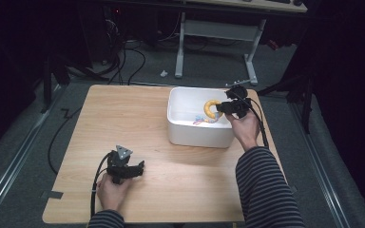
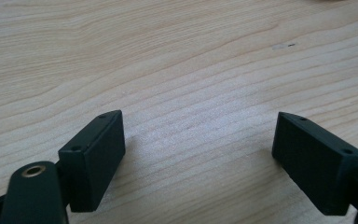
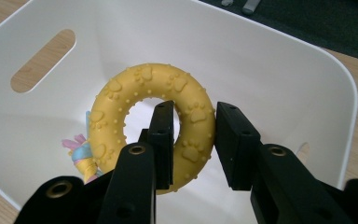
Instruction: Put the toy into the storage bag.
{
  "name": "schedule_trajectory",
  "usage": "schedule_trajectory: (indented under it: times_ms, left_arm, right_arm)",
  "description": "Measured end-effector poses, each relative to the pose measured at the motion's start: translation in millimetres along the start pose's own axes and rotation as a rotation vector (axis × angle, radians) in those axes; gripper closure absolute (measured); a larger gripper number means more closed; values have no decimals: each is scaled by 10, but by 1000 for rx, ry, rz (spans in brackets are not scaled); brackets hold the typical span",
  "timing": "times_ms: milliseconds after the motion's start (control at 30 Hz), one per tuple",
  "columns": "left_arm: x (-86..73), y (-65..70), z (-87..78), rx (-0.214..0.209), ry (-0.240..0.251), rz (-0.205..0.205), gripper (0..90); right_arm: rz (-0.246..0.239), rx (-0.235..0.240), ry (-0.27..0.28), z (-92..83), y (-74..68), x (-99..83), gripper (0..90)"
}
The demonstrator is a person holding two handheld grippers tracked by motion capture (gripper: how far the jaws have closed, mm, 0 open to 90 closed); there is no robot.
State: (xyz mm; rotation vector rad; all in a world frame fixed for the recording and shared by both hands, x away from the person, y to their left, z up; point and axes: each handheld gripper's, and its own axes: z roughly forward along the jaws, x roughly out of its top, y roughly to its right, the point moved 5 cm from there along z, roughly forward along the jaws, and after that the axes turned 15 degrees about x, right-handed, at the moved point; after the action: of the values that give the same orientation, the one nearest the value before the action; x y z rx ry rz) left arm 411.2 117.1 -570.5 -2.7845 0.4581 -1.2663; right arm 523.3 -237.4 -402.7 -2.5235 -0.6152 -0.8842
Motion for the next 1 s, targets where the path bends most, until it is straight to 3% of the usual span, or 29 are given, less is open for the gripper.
schedule_trajectory:
  times_ms: [400,800,1000]
  left_arm:
    - [0,0,0,0,0,0,173]
    - [1,-1,1,0,0,-1,174]
    - [1,-1,1,-1,0,-1,175]
  right_arm:
    - [-3,-2,-57,136,14,-135,689]
    - [-33,20,-96,139,-47,-232,689]
    - [-26,28,-106,134,-57,-283,688]
